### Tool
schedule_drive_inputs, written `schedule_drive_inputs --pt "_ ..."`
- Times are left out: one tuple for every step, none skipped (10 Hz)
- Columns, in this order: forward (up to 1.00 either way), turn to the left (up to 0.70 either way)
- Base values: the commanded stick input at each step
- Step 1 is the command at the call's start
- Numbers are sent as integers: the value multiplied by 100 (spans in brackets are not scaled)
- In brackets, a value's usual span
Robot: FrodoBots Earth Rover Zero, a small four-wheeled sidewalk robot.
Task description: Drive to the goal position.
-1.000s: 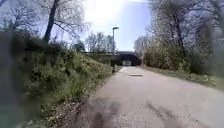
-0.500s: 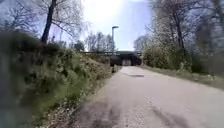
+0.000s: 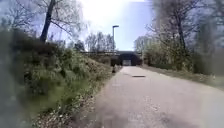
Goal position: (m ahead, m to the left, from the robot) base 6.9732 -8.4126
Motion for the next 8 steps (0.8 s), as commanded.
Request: schedule_drive_inputs --pt "45 0" --pt "57 -3" --pt "70 -8" --pt "70 -12" --pt "70 -14" --pt "70 -14" --pt "70 -14" --pt "70 -14"
